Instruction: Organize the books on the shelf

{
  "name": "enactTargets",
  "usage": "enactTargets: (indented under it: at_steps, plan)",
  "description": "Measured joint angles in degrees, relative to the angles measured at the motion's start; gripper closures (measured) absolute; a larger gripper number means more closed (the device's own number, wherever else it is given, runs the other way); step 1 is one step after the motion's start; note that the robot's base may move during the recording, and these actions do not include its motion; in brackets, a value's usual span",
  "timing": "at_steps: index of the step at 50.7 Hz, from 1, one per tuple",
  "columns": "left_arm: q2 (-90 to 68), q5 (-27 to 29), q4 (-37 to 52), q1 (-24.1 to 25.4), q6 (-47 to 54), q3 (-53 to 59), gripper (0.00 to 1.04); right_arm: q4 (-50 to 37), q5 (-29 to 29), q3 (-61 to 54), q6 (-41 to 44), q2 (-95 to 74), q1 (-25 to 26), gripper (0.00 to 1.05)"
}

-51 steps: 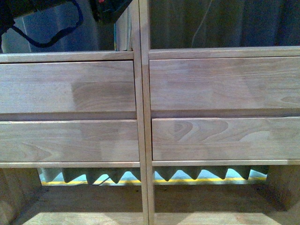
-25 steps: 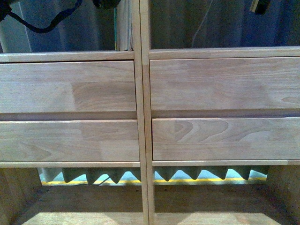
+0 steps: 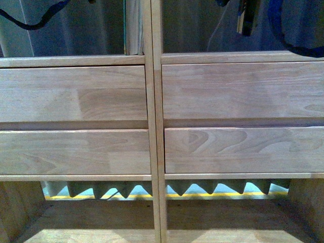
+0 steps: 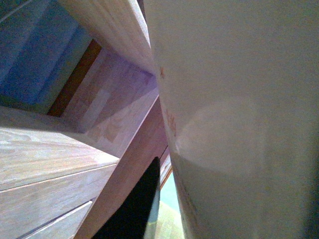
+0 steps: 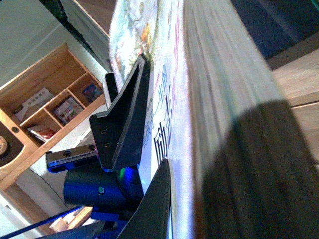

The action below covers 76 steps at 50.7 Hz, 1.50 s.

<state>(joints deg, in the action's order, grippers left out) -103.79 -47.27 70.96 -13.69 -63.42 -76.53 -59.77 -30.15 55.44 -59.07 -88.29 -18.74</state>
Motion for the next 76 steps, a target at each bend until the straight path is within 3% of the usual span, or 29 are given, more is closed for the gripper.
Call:
enactTargets:
  at_steps: [4, 15, 25, 32, 36, 37, 46, 55, 64, 76]
  plan:
    - [0.17, 0.68, 0.35, 0.33, -0.79, 0.17, 0.88, 1.33, 0.35, 1.09, 0.22, -0.52, 0.0, 0.93]
    - [0.28, 1.01, 0.87, 2.19, 0.13, 0.42, 0.88, 2.51, 1.07, 1.73, 0.11, -0.59, 0.76, 0.65]
    - [1.64, 2.86, -3.02, 5.95, 4.02, 0.42, 0.88, 6.47, 0.59, 0.44, 3.02, 0.96, 5.01, 0.39]
    - [4.15, 8.61, -14.64, 8.9, 13.11, 0.42, 0.88, 7.19, -2.03, -2.27, 5.75, 3.67, 10.88, 0.2]
    - [5.55, 16.81, -27.47, 10.36, 28.0, 0.22, 0.88, 6.58, -4.22, -3.85, 6.05, 6.14, 16.94, 0.06]
    - [5.53, 19.47, -30.34, 10.64, 34.38, -0.07, 0.88, 6.19, -5.31, -4.28, 5.99, 6.91, 19.06, 0.06]
    - [1.81, 29.83, -33.22, 11.47, 56.26, -4.15, 0.88, 2.1, -8.72, -7.43, 4.17, 10.16, 28.2, 0.07]
    - [-3.48, 36.0, -31.43, 11.5, 68.76, -13.14, 0.88, -3.48, -13.81, -13.53, -0.2, 14.45, 34.45, 0.07]
    - [-10.64, 37.24, -32.92, 10.75, 74.25, -24.98, 0.88, -11.47, -18.36, -21.86, -6.21, 20.04, 41.2, 0.07]
    - [-25.57, 42.25, -43.1, 7.98, 73.92, -47.19, 0.88, -20.02, -21.11, -29.79, -16.41, 25.99, 48.39, 0.07]
